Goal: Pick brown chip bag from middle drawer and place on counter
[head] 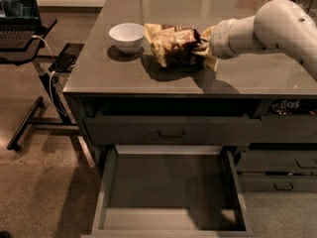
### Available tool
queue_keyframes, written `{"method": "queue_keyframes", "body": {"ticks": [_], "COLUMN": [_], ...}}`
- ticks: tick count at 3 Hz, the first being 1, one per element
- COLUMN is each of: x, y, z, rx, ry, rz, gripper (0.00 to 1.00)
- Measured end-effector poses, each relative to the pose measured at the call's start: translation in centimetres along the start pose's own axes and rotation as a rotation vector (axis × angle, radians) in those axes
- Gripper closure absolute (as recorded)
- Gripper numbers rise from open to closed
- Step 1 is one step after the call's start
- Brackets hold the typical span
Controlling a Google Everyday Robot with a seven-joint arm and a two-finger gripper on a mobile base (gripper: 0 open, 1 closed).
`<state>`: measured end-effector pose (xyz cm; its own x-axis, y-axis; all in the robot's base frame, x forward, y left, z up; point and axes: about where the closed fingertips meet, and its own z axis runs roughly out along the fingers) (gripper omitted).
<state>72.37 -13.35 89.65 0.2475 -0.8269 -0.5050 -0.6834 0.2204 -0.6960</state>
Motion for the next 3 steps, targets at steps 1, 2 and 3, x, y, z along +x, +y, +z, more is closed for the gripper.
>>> {"method": "queue_keyframes", "body": {"ticks": [1, 2, 3], "x": [0.0, 0.0, 0.0], "y": [0.0, 0.0, 0.0], "z": [0.0, 0.01, 0.01], "rx": [0.0, 0.0, 0.0], "ry": [0.0, 0.0, 0.0], "rz": [0.0, 0.0, 0.0], "gripper": [0.11, 0.0, 0.0]}}
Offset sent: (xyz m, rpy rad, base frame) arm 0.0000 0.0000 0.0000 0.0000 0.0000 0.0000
